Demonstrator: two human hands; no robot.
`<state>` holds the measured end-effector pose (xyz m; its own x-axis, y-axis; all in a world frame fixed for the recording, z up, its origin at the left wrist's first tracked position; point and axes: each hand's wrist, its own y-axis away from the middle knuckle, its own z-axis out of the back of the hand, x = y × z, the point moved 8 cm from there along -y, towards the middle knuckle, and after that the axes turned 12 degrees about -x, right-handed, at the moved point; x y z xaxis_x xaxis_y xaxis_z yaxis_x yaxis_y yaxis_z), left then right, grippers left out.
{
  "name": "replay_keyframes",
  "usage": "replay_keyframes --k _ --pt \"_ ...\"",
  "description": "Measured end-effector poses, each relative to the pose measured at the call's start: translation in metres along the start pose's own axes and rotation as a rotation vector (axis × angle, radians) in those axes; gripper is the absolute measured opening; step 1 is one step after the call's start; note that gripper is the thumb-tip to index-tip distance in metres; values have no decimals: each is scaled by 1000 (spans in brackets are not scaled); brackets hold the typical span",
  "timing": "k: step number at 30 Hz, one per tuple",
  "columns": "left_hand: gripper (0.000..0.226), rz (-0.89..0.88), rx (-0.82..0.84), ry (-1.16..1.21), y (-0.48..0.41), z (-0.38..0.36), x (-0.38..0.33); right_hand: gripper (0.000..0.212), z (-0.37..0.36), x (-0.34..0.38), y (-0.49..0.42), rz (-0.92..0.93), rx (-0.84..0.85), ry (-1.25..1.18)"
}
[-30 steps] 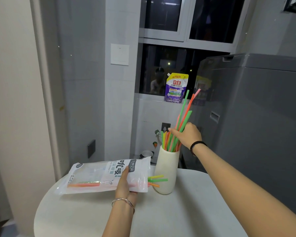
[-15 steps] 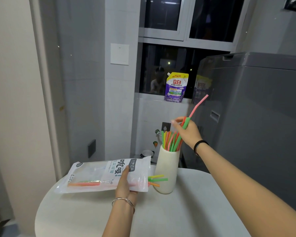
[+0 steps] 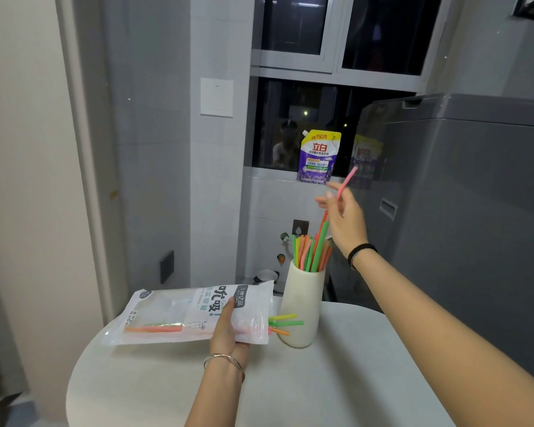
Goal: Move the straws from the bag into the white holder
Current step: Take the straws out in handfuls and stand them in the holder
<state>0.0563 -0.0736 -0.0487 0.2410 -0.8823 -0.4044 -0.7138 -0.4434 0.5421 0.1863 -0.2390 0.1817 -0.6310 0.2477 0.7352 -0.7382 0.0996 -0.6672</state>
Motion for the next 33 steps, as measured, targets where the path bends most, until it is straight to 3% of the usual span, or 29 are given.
replay_keyframes --k 2,6,8,11,13,19,22,25,29,31,33 --pt "55 -8 0 -8 1 0 1 35 -9 -1 3 -23 89 77" --pt "54 7 1 7 2 0 4 36 -30 -35 25 -238 412 315" --pt "53 9 7 -4 1 0 4 41 -28 -43 27 -253 432 335" --pt "53 2 21 -14 2 -2 3 76 -11 -22 16 -78 213 193" --pt "53 -7 24 -10 3 -3 2 79 -8 -7 12 110 185 259" --pt "53 20 29 -8 9 -4 5 64 -32 -48 43 279 572 824" --pt "52 28 14 14 10 -3 5 73 -28 -46 46 302 518 803" --pt "48 19 11 7 10 -4 2 62 -13 -16 52 284 242 523" --pt "41 -13 13 15 7 -4 -4 18 5 -9 104 -54 -135 -107" --pt "36 -59 -17 -6 6 0 -8 8 -4 -38 145 -406 -202 -281" --pt "38 -134 -70 -71 5 7 -12 15 -22 -70 189 -807 -162 -374"
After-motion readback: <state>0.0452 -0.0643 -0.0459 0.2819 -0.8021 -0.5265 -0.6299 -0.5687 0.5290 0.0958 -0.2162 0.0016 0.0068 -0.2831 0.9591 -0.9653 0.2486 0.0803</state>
